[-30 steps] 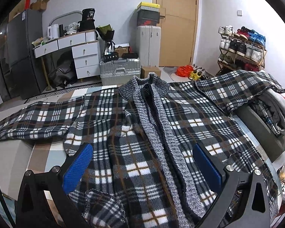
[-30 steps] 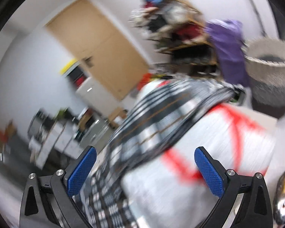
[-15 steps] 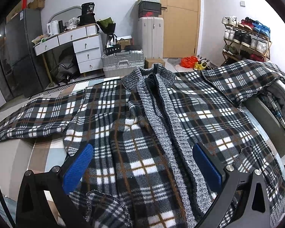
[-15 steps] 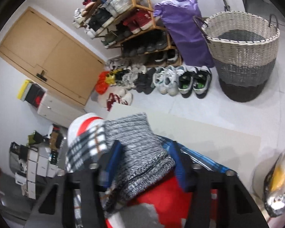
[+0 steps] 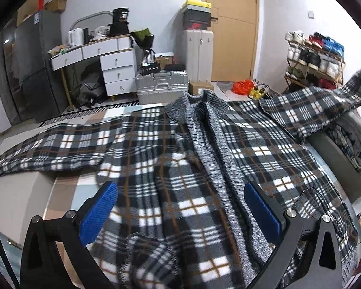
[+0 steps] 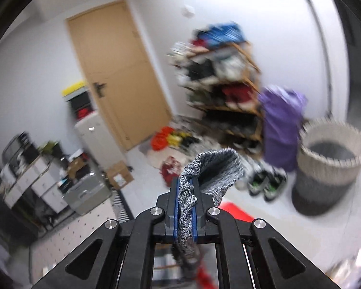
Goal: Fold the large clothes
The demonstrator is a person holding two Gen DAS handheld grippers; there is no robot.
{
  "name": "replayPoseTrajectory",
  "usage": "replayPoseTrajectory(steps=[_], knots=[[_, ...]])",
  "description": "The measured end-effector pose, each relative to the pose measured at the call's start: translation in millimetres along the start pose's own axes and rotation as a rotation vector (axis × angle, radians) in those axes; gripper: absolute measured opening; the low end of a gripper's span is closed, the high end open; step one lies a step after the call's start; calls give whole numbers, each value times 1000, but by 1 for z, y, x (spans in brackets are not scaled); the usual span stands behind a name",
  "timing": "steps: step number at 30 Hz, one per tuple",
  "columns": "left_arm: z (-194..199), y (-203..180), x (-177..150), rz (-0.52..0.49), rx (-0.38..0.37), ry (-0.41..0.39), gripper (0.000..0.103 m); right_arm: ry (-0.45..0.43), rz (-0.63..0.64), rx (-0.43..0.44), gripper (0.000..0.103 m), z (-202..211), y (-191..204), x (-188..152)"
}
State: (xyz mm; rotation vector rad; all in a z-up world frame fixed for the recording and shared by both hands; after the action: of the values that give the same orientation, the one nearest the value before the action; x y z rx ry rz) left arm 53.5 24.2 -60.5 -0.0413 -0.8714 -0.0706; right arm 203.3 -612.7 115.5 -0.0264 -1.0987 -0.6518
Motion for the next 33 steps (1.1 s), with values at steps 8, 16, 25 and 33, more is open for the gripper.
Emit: replayPoseTrajectory(steps=[8, 16, 25, 33], knots=[[13, 43, -12, 71, 78, -14, 102, -61, 288, 274, 7, 32, 205, -31], [16, 86, -32, 171, 135, 5, 102, 172, 461, 573, 7, 13, 414, -178], [17, 111, -57, 238, 121, 14, 102, 637, 564, 710, 7, -36, 531, -425], [19, 132, -62, 266, 114, 13, 102, 867, 552, 687, 64, -65, 537, -504]])
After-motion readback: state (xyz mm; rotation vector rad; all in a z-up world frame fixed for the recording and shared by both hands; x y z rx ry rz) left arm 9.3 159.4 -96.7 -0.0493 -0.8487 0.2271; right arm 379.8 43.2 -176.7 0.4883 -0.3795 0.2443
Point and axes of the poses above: each gripper's, at about its wrist camera, not at the fingertips, and z roughly against the way its jaws point, y to its left, x to its top, the point moved 2 cm from there along -z, roughly the way its jaws point, and after that the axes turned 1 degree about y, right-handed, at the moved point
